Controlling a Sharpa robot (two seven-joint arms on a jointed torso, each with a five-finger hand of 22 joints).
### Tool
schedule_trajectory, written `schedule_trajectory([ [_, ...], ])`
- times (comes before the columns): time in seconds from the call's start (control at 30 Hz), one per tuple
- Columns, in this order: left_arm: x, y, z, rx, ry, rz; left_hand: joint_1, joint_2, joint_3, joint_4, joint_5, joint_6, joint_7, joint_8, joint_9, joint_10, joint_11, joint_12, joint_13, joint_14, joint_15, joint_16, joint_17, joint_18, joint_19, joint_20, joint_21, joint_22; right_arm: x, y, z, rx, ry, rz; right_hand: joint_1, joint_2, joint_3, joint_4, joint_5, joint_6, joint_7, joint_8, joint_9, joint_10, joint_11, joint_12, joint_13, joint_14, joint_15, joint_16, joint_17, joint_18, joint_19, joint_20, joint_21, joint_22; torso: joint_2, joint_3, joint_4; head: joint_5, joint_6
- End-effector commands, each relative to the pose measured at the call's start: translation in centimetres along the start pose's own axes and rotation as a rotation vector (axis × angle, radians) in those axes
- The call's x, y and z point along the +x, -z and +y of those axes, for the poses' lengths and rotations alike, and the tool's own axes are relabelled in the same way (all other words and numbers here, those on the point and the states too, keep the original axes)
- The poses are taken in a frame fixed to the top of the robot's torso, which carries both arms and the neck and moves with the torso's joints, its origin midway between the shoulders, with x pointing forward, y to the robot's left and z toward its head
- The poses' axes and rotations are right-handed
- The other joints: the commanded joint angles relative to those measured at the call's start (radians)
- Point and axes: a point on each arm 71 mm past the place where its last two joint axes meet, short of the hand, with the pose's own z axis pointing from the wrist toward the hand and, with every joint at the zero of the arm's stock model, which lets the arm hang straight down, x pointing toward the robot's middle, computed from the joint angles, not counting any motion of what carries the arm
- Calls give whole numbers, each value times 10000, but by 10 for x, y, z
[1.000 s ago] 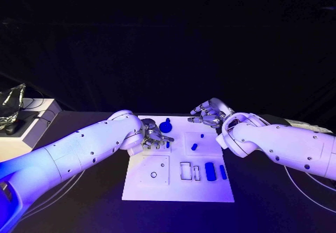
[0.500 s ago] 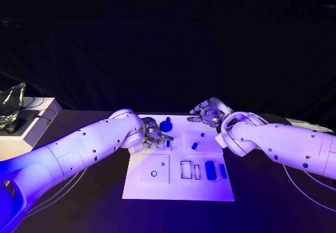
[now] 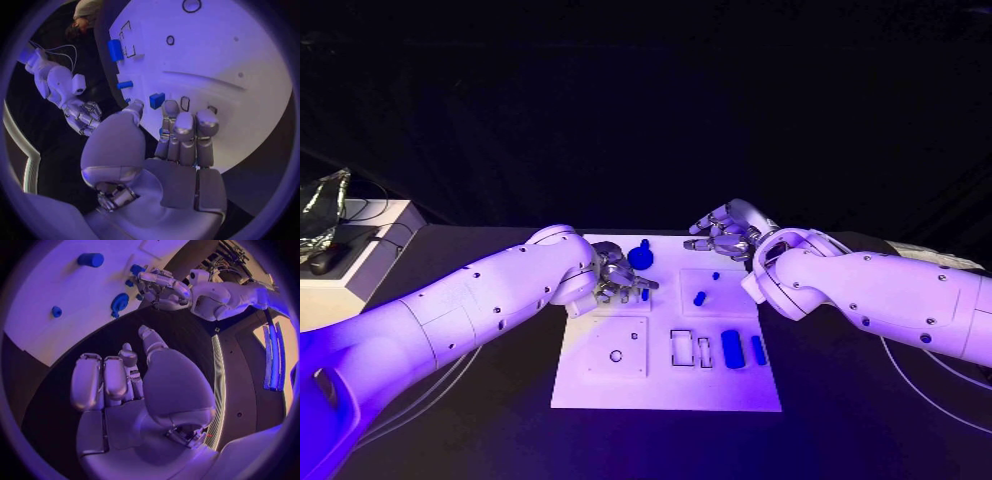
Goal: Assemble the parts on the task board
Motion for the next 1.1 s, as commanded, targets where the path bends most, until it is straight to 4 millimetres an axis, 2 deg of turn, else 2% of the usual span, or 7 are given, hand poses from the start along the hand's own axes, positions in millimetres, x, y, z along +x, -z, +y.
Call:
schedule_trajectory([
  [0.03, 2, -1, -1, 182, 74, 178, 79, 12, 48, 1, 7, 44, 19, -12, 19, -90, 11, 29, -9, -62, 33, -3, -11, -50, 30, 28, -73, 7, 2, 0, 1, -87, 110, 137, -13, 107, 19, -57, 44, 15, 46, -56, 9, -22, -73, -13, 7, 27, -59, -52, -6, -50, 388, -62, -43, 1731, -6, 9, 1, 9, -11],
  [0.23, 5, -3, 0, 179, 69, 264, 123, 35, 55, -37, 6, 50, 19, -11, 29, -91, 11, 35, -10, -69, 35, -1, -16, -50, 30, 37, -87, 33, 2, 0, 1, -87, 109, 149, -17, 132, 10, -81, 50, 15, 45, -60, 19, -24, -75, -15, 8, 29, -61, -63, -10, -45, 386, -64, -74, 1724, 4, 2, -1, 9, -25],
  [0.73, 9, -6, 0, 82, 97, 288, 170, 119, 38, -111, 5, 31, 33, -26, 57, -124, 24, 43, -16, -112, 48, -17, -69, -36, -17, 56, -183, 68, 4, 0, 1, -103, 104, 188, -17, 132, 10, -81, 50, 15, 45, -60, 19, -24, -75, -15, 8, 29, -61, -63, -10, -45, 386, -64, -74, 1724, 3, 9, 4, 21, -72],
  [0.87, 9, -6, 1, 63, 101, 279, 401, 347, 259, -301, 6, 30, 38, -10, 76, -128, 18, 48, -16, -114, 44, -11, -72, -35, -17, 62, -197, 86, 4, 0, 1, -97, 108, 199, -17, 132, 10, -81, 50, 15, 45, -60, 19, -24, -75, -15, 8, 29, -61, -63, -10, -45, 386, -64, -74, 1724, 8, 15, 3, 23, -81],
  [1.03, 8, -6, 1, 63, 100, 288, 811, 647, 683, -726, 10, -1, 8, -7, 91, -149, -13, 44, -18, -132, 25, -20, -88, -32, -37, 60, -225, 82, 4, 0, 1, -83, 114, 215, -14, 148, 5, -104, 52, 10, 48, -62, 20, -30, -73, -19, 6, 30, -60, -65, -9, -45, 387, -64, -76, 1725, 0, 8, 3, 19, -112],
  [1.07, 8, -6, 1, 70, 99, 293, 929, 738, 807, -858, 11, -11, -3, -14, 89, -155, -28, 41, -19, -134, 15, -19, -87, -33, -39, 57, -229, 86, 4, -1, 1, -79, 115, 218, -14, 148, 5, -104, 52, 10, 48, -62, 20, -30, -73, -19, 6, 30, -60, -65, -9, -45, 387, -64, -76, 1725, 0, 7, 2, 21, -117],
  [1.1, 8, -6, 1, 82, 98, 305, 1018, 858, 1043, -1202, -2, -28, 1, -60, 57, -184, -39, 27, -23, -141, 19, -13, -83, -38, -53, 40, -249, 94, 4, -1, 1, -76, 116, 222, -14, 148, 5, -104, 52, 10, 48, -62, 20, -30, -73, -19, 6, 30, -60, -65, -9, -45, 387, -64, -76, 1725, -2, 7, 1, 25, -119],
])
